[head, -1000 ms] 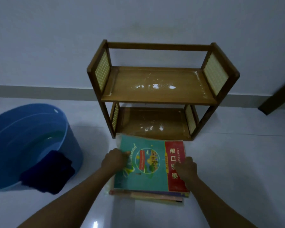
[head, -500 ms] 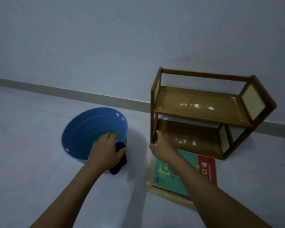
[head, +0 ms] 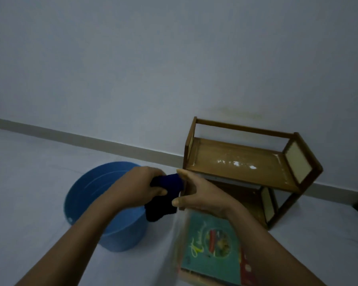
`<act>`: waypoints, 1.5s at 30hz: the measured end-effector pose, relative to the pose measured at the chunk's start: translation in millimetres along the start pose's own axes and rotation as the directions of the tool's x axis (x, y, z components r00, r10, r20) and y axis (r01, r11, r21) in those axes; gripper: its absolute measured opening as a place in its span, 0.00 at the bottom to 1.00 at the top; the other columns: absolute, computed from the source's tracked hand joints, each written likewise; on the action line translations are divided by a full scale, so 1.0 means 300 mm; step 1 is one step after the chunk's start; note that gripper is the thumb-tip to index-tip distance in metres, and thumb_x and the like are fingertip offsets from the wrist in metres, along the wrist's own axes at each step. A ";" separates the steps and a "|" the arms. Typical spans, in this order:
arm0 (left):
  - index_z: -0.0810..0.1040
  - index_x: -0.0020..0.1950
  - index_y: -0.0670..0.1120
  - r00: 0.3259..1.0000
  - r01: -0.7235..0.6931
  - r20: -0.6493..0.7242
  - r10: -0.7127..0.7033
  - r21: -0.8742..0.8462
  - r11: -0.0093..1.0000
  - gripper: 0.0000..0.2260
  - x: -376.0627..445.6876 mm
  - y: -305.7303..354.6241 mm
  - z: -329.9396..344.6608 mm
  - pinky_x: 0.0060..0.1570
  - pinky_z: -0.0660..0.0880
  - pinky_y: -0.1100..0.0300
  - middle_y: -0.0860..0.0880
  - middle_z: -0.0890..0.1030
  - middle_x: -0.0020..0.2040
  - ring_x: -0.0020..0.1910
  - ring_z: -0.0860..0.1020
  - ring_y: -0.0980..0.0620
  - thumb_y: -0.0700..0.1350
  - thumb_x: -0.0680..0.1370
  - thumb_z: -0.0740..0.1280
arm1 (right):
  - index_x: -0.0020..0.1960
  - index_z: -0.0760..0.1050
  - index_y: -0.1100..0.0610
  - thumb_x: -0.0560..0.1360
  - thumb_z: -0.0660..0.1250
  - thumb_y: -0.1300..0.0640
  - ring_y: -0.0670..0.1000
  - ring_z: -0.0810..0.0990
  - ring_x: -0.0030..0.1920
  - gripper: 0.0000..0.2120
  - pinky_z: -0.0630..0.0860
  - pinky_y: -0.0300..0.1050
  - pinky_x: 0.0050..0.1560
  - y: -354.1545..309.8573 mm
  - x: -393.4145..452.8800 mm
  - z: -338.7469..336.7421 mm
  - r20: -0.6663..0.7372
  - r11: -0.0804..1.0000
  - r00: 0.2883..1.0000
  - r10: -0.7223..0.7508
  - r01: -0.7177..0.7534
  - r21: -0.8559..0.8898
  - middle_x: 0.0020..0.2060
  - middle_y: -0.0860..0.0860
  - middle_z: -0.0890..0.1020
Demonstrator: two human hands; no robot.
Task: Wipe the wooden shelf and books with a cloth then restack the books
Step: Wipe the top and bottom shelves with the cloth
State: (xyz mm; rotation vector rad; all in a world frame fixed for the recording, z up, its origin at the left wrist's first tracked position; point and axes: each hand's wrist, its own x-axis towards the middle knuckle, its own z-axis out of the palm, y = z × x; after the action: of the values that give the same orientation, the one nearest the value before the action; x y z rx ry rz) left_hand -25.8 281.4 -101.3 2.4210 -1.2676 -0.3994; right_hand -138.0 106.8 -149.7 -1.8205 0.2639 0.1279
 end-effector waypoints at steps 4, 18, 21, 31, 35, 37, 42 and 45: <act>0.79 0.53 0.54 0.986 -0.167 -0.043 0.161 -0.239 0.957 0.10 0.221 0.178 -0.012 0.46 0.77 0.61 0.55 0.82 0.46 0.44 0.80 0.57 0.48 0.73 0.72 | 0.64 0.74 0.59 0.69 0.74 0.62 0.61 0.80 0.58 0.24 0.76 0.62 0.60 -0.006 -0.059 -0.231 -0.042 0.937 0.996 0.076 -0.057 0.345 0.58 0.58 0.81; 0.60 0.74 0.40 0.988 -0.027 -0.131 0.084 0.384 0.923 0.28 0.912 0.152 0.136 0.73 0.55 0.44 0.42 0.55 0.78 0.78 0.48 0.46 0.53 0.79 0.62 | 0.69 0.65 0.50 0.77 0.62 0.41 0.52 0.75 0.60 0.24 0.76 0.51 0.57 0.255 0.067 -0.633 -0.676 0.642 0.737 -0.034 -0.502 -0.579 0.64 0.50 0.74; 0.52 0.77 0.39 0.982 -0.026 -0.169 0.082 0.308 0.951 0.32 0.947 0.122 0.158 0.75 0.55 0.45 0.42 0.49 0.79 0.78 0.46 0.46 0.50 0.79 0.62 | 0.75 0.56 0.41 0.77 0.53 0.34 0.52 0.53 0.76 0.28 0.56 0.59 0.74 0.316 0.076 -0.693 -0.492 0.541 0.869 -0.049 -0.391 -0.745 0.77 0.45 0.55; 0.47 0.78 0.41 0.973 0.094 -0.219 -0.075 0.077 0.993 0.33 0.948 0.123 0.157 0.59 0.73 0.52 0.44 0.46 0.79 0.68 0.69 0.42 0.31 0.77 0.58 | 0.74 0.55 0.43 0.79 0.58 0.47 0.56 0.52 0.76 0.25 0.54 0.61 0.73 0.254 0.367 -0.312 -0.439 0.661 0.890 -0.122 -0.257 -0.705 0.78 0.47 0.50; 0.47 0.78 0.41 0.971 0.085 -0.229 -0.061 0.095 0.992 0.33 0.936 0.124 0.152 0.58 0.74 0.53 0.44 0.45 0.79 0.69 0.69 0.43 0.31 0.77 0.58 | 0.73 0.59 0.43 0.79 0.59 0.50 0.53 0.58 0.74 0.23 0.62 0.59 0.71 0.267 0.342 -0.361 -0.459 0.656 0.873 -0.163 -0.251 -0.712 0.77 0.44 0.53; 0.48 0.78 0.41 0.971 0.077 -0.233 -0.055 0.088 0.993 0.32 0.933 0.115 0.154 0.59 0.74 0.53 0.44 0.46 0.79 0.69 0.69 0.43 0.30 0.76 0.58 | 0.73 0.59 0.43 0.79 0.59 0.49 0.51 0.60 0.74 0.23 0.65 0.57 0.70 0.353 0.242 -0.492 -0.591 0.665 0.799 -0.106 -0.385 -0.640 0.76 0.43 0.54; 0.48 0.78 0.43 0.969 0.116 -0.223 -0.109 0.019 0.993 0.33 0.923 0.139 0.152 0.65 0.69 0.49 0.40 0.52 0.78 0.72 0.65 0.40 0.31 0.76 0.59 | 0.74 0.61 0.48 0.79 0.58 0.48 0.55 0.64 0.72 0.24 0.66 0.57 0.69 0.492 -0.002 -0.735 -0.879 0.633 0.476 0.031 -0.690 -0.351 0.77 0.50 0.57; 0.51 0.78 0.43 0.971 0.105 -0.208 -0.115 -0.060 0.993 0.32 0.911 0.163 0.137 0.53 0.73 0.50 0.38 0.70 0.66 0.59 0.74 0.40 0.34 0.76 0.60 | 0.74 0.58 0.47 0.78 0.61 0.48 0.56 0.62 0.72 0.27 0.67 0.59 0.68 0.421 0.085 -0.620 -0.873 0.604 0.481 0.082 -0.720 -0.340 0.77 0.49 0.52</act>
State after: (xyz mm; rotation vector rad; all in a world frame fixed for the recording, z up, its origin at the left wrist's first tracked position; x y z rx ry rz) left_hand 73.2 21.0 -135.9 2.4245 -1.0253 -0.1938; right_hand -153.9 -106.0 -224.7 -2.4173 1.5675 -0.3093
